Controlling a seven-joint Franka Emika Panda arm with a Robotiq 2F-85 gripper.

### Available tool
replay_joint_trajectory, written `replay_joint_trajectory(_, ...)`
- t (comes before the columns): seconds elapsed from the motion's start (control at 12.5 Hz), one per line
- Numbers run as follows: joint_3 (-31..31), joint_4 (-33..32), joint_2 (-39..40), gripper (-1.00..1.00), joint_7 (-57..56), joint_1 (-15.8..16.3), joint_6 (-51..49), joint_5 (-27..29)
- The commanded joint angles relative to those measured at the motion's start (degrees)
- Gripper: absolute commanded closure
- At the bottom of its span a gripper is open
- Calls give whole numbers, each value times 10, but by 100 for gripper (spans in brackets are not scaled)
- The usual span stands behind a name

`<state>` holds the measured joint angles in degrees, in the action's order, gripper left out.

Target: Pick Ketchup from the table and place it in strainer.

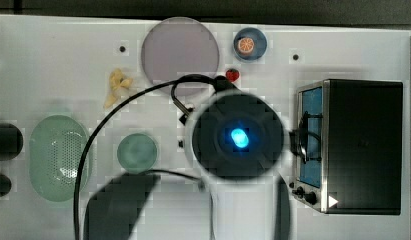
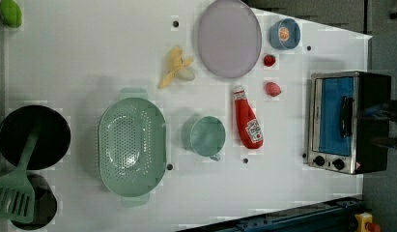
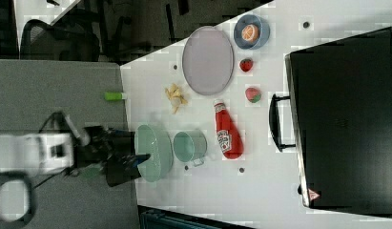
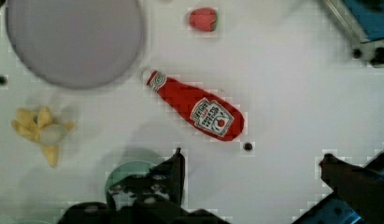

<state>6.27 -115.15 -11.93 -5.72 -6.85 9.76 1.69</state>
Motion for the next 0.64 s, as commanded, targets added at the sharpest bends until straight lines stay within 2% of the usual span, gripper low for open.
replay_joint_trajectory(0.08,17,-65,63,-100,-116,-1,77,0)
replay_joint_trajectory(0.64,23,-149,172,-100,-386,3,270,-1)
